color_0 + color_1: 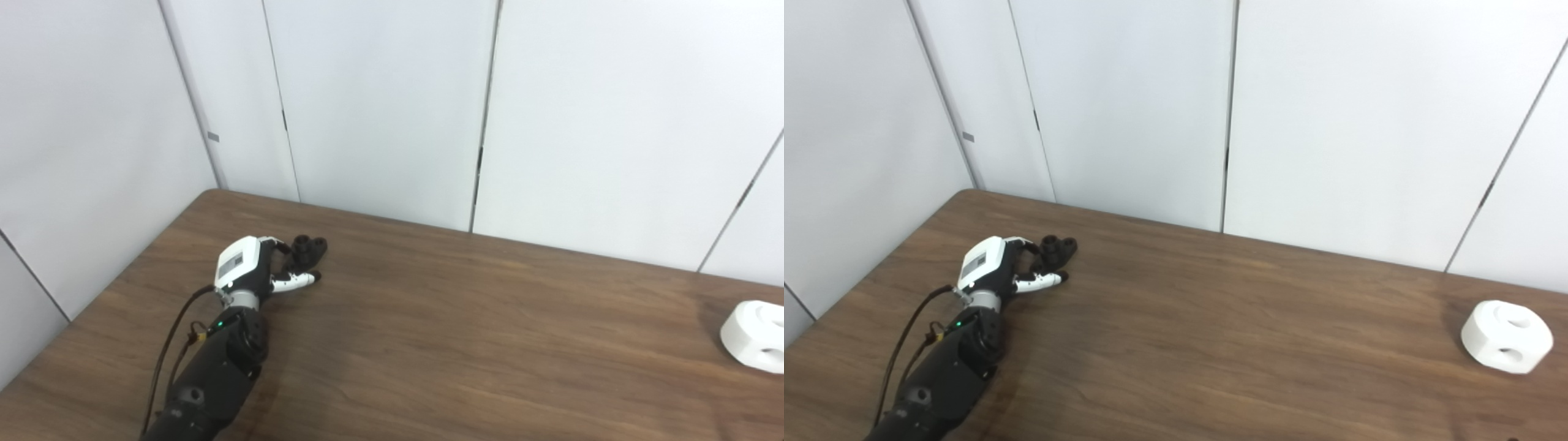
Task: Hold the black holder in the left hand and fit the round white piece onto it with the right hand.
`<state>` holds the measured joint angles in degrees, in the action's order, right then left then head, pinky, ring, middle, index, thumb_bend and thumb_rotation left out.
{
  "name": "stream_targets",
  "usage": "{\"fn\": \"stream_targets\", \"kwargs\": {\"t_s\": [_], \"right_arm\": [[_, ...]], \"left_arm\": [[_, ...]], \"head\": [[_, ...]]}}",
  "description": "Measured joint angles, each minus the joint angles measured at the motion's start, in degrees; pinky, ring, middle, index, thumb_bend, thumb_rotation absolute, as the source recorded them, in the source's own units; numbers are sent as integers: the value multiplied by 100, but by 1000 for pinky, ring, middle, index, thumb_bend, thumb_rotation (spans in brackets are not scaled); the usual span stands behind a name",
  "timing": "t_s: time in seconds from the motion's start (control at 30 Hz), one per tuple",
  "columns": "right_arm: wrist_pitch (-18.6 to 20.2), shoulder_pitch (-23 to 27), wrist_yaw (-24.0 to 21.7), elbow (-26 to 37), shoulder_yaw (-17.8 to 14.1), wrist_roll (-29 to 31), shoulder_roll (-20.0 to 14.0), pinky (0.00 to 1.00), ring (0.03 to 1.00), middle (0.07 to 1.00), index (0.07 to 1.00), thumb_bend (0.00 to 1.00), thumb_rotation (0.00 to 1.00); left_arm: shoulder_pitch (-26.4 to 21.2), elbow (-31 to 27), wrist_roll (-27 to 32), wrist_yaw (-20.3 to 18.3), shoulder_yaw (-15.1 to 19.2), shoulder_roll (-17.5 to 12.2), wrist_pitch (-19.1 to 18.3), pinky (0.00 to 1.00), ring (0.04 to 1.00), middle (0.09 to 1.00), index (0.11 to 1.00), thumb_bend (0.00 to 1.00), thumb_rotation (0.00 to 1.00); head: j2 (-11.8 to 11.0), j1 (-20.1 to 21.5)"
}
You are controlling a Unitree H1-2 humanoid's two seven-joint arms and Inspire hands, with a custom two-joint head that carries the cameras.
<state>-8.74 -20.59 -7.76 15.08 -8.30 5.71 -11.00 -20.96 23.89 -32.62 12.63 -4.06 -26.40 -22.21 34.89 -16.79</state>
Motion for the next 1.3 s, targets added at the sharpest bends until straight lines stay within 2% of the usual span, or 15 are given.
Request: {"fn": "stream_targets", "kwargs": {"t_s": [0.2,0.4,0.57,0.6,0.63,0.7,0.8,0.87,1.07,1.3], "right_arm": [[20,-2,7,17,-1,24,1,1000,1000,1000,1000,649,1000],[22,-4,29,17,0,-8,4,1000,1000,1000,1000,665,1000],[27,-7,32,24,1,-3,4,1000,1000,995,1000,675,1000],[27,-7,32,24,1,-2,4,1000,1000,994,1000,674,1000],[28,-8,32,25,1,3,4,1000,1000,996,1000,676,1000],[59,-11,35,43,1,20,4,1000,1000,998,1000,680,1000],[153,-19,52,91,1,35,4,1000,1000,986,1000,689,1000],[175,-21,61,110,1,17,4,1000,1000,983,1000,696,1000],[181,-28,65,123,0,3,4,1000,1000,976,1000,700,1000],[190,-31,68,134,-2,10,4,1000,1000,977,1000,684,1000]], "left_arm": [[-37,-22,-216,-11,-247,-66,-198,999,965,904,698,921,364],[-62,-22,-346,-25,-334,-92,-245,1000,960,894,647,912,348],[-132,36,-352,17,-311,-92,-267,982,939,866,558,871,231],[-136,58,-342,52,-288,-85,-236,975,934,859,524,702,153],[-136,85,-300,94,-237,-71,-165,960,936,855,505,616,106],[-131,162,-78,185,-49,13,61,915,935,843,487,542,59],[-56,182,128,314,82,121,346,859,924,826,483,521,43],[-28,193,135,402,96,136,487,869,922,815,483,519,42],[-28,196,137,384,56,116,490,942,901,791,483,520,44],[-29,187,18,351,-139,7,478,956,885,786,484,521,47]], "head": [[26,9],[35,9],[44,9],[44,9],[44,9],[44,9],[70,17],[79,9],[97,9],[123,35]]}}
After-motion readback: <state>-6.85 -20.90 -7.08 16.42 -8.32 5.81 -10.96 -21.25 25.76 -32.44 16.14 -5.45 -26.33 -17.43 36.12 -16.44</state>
